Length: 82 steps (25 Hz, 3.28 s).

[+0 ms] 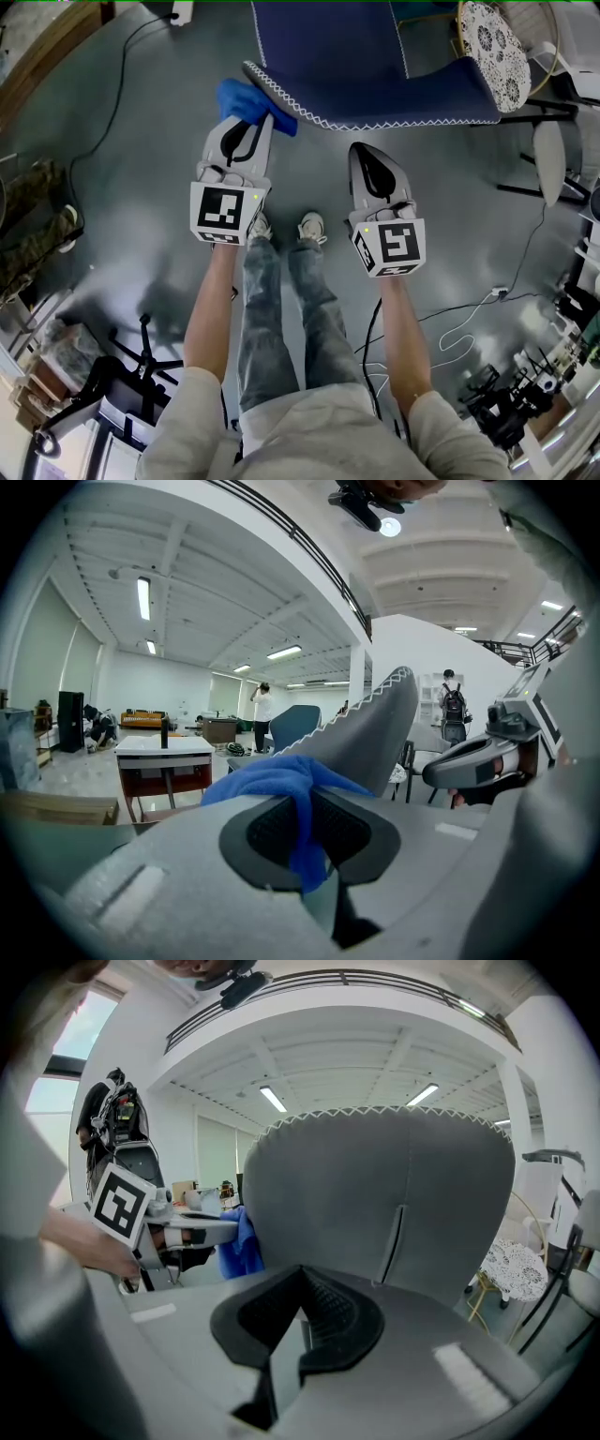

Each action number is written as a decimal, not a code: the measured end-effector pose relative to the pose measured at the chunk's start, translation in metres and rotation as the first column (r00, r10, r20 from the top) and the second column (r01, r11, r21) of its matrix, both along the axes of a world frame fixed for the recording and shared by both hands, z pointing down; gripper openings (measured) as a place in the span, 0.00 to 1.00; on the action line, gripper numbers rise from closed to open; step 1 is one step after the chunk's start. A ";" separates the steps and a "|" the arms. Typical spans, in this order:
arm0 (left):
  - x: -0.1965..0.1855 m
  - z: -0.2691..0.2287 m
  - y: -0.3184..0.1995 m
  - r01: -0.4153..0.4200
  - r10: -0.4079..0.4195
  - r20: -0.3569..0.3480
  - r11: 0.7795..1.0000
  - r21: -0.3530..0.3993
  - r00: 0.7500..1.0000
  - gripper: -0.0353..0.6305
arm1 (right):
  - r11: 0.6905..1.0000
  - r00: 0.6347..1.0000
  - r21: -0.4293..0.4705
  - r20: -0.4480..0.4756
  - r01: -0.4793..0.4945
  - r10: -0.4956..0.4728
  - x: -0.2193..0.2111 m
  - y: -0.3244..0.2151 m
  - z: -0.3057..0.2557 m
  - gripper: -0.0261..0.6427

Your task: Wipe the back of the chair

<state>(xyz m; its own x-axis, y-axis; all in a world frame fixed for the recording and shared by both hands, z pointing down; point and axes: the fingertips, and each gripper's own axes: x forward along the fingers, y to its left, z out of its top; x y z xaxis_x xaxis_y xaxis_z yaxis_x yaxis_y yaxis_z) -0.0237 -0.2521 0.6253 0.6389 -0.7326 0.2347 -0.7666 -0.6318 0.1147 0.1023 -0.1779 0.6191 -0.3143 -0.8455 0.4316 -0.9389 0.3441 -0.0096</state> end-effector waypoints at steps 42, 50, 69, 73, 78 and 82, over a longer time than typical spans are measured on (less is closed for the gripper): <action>-0.061 0.045 0.025 0.110 -0.108 0.020 0.984 -0.143 0.994 0.10 | 1.000 1.000 0.011 0.000 0.001 -0.001 0.006 0.008 -0.009 0.04; -0.049 -0.035 0.035 0.077 -0.077 -0.027 0.997 -0.017 0.997 0.10 | 1.000 1.000 0.010 -0.002 0.008 -0.008 0.002 0.010 -0.009 0.04; -0.023 -0.015 -0.036 0.029 -0.030 0.021 1.000 0.005 0.999 0.10 | 1.000 1.000 -0.007 -0.002 -0.005 0.005 0.010 0.005 -0.002 0.04; -0.026 0.009 -0.040 0.042 -0.040 0.036 0.998 -0.038 0.999 0.10 | 1.000 1.000 -0.007 -0.003 0.003 -0.003 0.008 0.004 0.000 0.04; -0.027 0.031 -0.046 0.055 -0.052 0.042 0.996 -0.072 0.998 0.10 | 1.000 1.000 -0.012 -0.003 0.005 -0.005 0.005 0.005 0.003 0.04; -0.026 0.049 -0.050 0.056 -0.050 0.056 0.992 -0.115 0.997 0.10 | 1.000 1.000 -0.017 -0.005 0.007 -0.007 0.006 0.004 0.006 0.04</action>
